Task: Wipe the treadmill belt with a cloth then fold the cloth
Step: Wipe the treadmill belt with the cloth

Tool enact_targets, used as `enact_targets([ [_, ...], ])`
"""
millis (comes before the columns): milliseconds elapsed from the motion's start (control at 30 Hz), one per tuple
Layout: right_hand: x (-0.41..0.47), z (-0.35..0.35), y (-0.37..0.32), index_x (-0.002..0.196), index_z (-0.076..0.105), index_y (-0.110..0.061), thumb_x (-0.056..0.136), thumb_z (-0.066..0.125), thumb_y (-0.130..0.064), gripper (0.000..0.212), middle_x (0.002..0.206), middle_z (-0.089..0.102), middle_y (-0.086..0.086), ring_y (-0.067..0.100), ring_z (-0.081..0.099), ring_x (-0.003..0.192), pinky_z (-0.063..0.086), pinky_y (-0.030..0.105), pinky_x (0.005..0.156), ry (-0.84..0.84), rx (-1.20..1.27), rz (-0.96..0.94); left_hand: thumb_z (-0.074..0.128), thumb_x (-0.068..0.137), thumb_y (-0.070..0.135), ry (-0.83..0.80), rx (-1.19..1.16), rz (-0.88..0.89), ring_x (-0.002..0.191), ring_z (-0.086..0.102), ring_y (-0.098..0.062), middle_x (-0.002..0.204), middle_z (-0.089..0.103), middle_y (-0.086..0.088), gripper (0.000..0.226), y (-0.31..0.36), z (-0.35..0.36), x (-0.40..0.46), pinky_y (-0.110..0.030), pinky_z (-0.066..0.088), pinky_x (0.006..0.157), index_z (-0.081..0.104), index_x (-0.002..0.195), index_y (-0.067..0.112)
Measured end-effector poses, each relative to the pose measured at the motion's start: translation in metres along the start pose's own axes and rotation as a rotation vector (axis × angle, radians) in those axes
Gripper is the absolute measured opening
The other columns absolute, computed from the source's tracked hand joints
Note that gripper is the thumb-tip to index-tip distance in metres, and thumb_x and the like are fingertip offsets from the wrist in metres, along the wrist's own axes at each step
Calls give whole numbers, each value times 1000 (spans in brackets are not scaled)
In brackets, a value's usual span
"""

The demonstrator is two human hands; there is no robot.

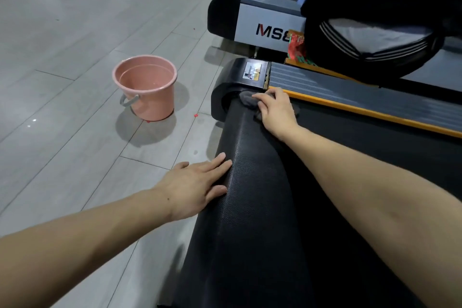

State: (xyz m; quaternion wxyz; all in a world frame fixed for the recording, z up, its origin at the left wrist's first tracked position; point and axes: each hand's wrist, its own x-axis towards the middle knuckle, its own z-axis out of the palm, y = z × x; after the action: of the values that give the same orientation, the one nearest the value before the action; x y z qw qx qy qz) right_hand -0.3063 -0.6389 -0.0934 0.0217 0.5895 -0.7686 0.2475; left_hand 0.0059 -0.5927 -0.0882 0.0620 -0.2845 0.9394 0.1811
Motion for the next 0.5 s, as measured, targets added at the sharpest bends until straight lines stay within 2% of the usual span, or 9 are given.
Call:
enact_targets([
  [100, -5, -6, -4, 126, 66, -29, 102, 49, -30, 29, 121, 50, 1, 26, 45, 115, 42, 48, 100, -46, 0, -37, 27, 102, 62, 16, -40, -78, 154, 15, -7, 168, -2, 19, 65, -3, -6, 16, -45, 22, 122, 7, 160, 42],
  [200, -38, -15, -11, 125, 67, -29, 100, 52, -29, 29, 122, 51, 2, 25, 46, 115, 40, 46, 103, -80, 40, -93, 28, 100, 65, -11, -34, -119, 155, 11, -9, 169, -1, 17, 71, -1, -7, 33, -49, 18, 124, 3, 161, 39],
  [300, -85, -18, -25, 123, 69, -27, 97, 50, -31, 32, 120, 54, 2, 24, 50, 110, 41, 39, 99, -103, 74, -299, 27, 100, 66, -28, -22, -131, 155, 12, -10, 169, -2, 16, 72, 1, -5, 34, -51, 19, 123, 0, 161, 38],
  [367, -81, -18, -26, 125, 66, -28, 99, 45, -34, 34, 120, 54, 0, 23, 49, 108, 43, 40, 95, -136, 57, -363, 27, 101, 65, 1, -5, -136, 155, 15, -11, 169, -1, 15, 71, 1, -3, 33, -49, 22, 122, 1, 161, 37],
  [500, -16, -2, -31, 126, 64, -30, 98, 40, -39, 38, 119, 52, 1, 27, 47, 109, 45, 49, 94, -119, -52, -231, 29, 100, 65, 17, -32, -149, 153, 21, -12, 169, 2, 17, 70, 2, -2, 33, -46, 29, 119, 4, 161, 39],
])
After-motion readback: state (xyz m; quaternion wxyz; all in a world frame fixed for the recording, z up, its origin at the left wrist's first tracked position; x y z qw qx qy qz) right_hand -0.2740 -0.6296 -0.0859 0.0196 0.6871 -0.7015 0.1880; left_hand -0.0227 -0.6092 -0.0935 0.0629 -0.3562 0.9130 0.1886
